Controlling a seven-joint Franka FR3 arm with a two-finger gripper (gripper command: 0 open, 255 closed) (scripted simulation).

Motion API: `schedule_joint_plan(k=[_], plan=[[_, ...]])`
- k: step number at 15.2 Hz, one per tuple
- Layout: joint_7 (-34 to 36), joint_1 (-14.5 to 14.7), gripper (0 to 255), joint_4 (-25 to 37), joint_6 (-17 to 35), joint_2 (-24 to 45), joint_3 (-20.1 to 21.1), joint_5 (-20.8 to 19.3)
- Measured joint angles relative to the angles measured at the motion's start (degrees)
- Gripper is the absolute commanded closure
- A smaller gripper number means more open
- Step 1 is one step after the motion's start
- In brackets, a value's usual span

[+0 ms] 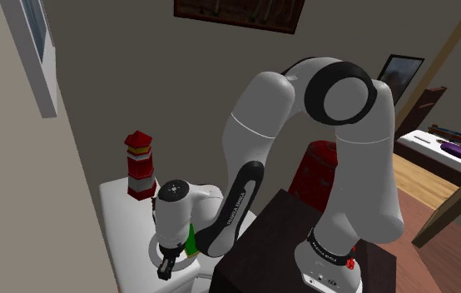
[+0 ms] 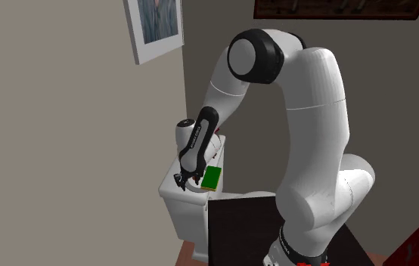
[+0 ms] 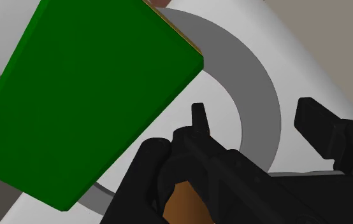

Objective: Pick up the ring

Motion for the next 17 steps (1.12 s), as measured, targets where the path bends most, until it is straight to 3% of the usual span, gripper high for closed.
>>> schedule_joint_plan(k=[9, 17], plan=[[0.09, 0.04, 255, 0.05, -0.03, -0.24, -0.12, -0.08], [-2.78, -2.92, 255, -1.53, -4.08, -5.53, 3.69, 3.58]])
